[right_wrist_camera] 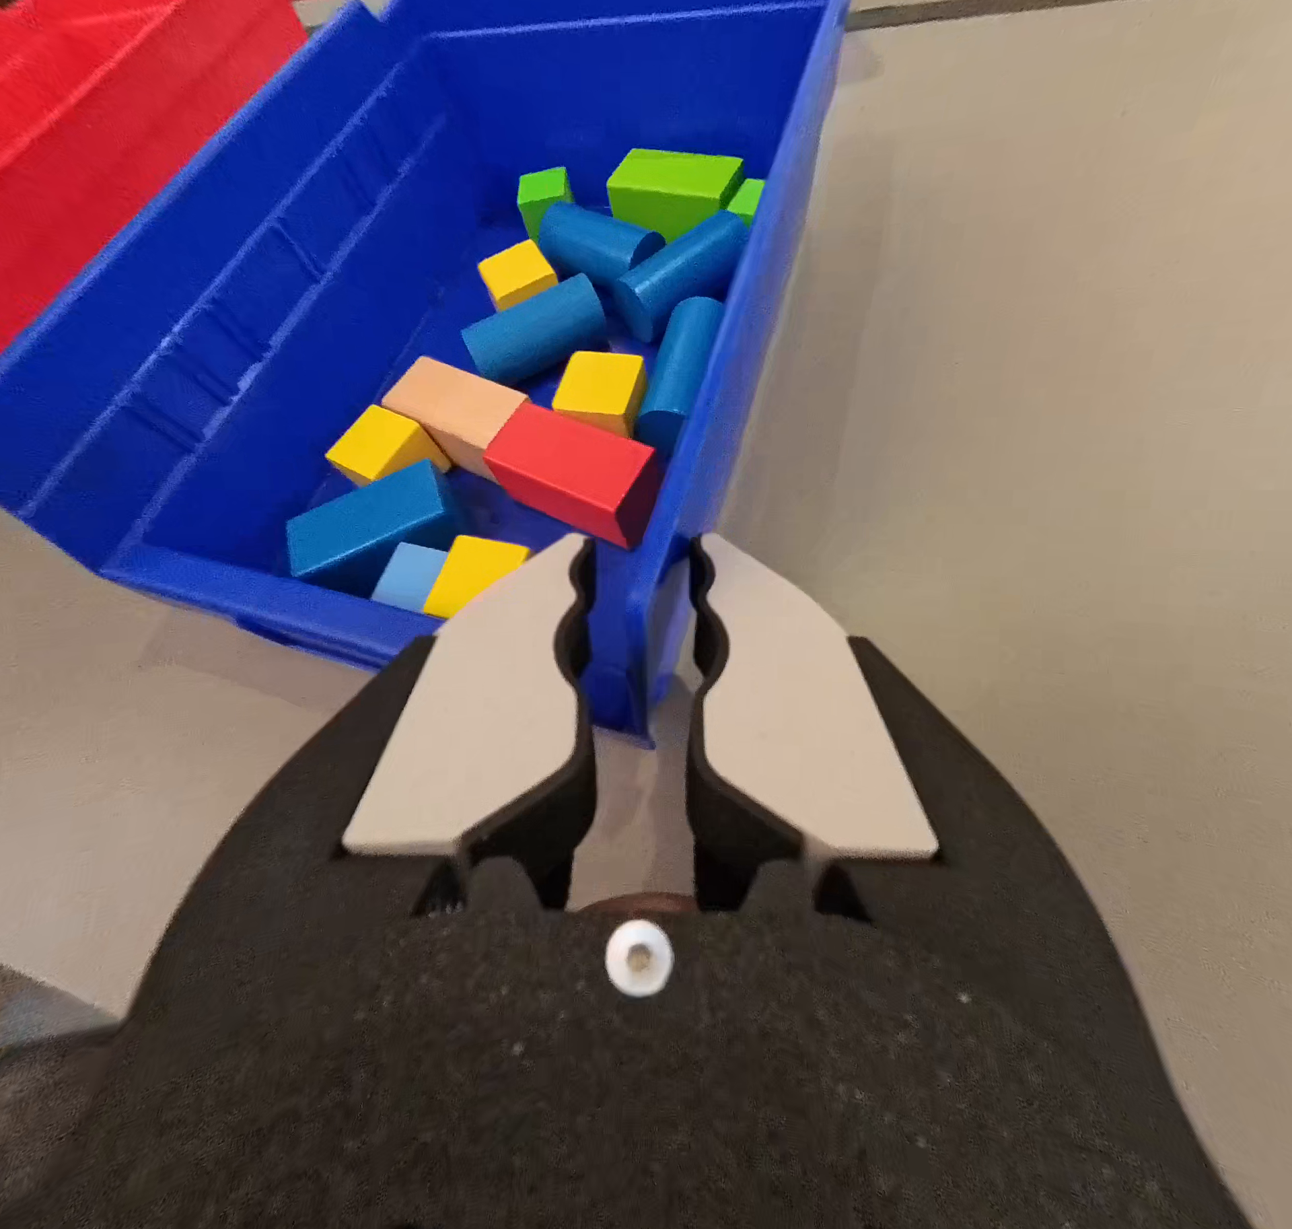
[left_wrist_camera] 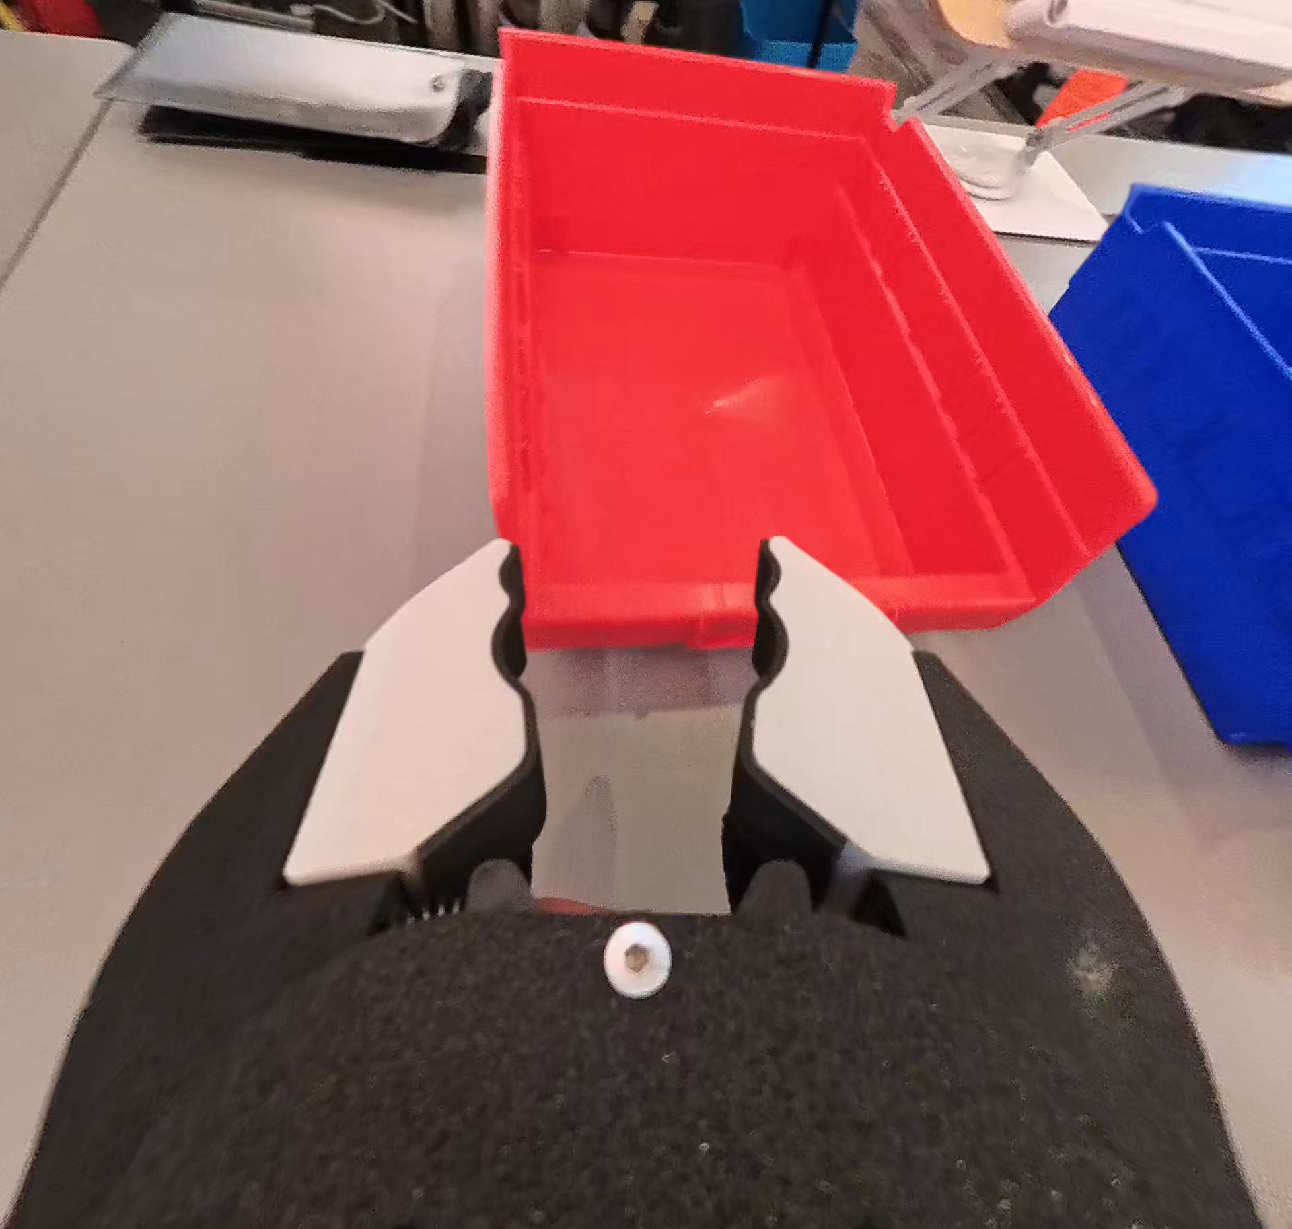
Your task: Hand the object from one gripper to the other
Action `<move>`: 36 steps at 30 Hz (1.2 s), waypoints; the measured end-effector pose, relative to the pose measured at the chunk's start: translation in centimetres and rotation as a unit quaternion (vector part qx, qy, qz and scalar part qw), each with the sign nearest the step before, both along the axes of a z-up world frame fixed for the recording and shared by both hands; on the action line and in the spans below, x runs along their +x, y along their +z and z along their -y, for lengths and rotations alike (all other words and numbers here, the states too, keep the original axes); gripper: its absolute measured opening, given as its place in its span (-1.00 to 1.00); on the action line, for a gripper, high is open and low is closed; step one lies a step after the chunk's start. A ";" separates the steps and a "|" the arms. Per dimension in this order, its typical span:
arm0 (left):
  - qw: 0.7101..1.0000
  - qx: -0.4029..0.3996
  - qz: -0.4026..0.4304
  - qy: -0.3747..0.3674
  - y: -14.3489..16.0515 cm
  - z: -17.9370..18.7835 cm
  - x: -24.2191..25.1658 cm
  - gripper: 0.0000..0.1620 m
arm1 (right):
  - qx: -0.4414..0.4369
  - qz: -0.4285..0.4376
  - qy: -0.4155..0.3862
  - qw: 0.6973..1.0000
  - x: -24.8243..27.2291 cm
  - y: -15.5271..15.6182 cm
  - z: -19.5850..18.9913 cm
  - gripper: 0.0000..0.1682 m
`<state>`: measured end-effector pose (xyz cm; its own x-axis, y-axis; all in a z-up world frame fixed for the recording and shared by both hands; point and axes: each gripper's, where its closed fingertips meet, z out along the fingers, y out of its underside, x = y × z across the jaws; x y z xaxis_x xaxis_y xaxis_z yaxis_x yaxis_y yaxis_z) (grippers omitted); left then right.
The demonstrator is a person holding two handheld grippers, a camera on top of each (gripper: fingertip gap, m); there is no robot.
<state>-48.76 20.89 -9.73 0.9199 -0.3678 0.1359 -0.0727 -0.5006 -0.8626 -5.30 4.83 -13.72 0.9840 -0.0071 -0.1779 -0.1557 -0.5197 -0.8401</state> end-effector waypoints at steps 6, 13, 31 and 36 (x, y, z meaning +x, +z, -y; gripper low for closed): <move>0.998 -0.041 -0.046 -0.025 -3.5 -3.6 3.3 -0.78 | -0.040 -0.002 0.016 0.999 1.1 -0.1 0.0 -0.63; 0.996 0.007 -0.036 0.086 0.3 -3.7 -0.3 -1.00 | -0.054 0.032 -0.061 0.996 -0.3 -0.8 -1.0 -0.90; 1.000 -0.004 -0.014 0.028 -1.9 -3.6 -0.7 -0.35 | -0.037 0.088 0.016 0.995 -5.2 -0.2 -4.8 -0.86; 0.998 0.039 -0.019 0.047 0.1 -2.8 -4.3 -0.31 | 0.041 0.092 0.047 0.994 -4.2 2.3 -2.3 -0.60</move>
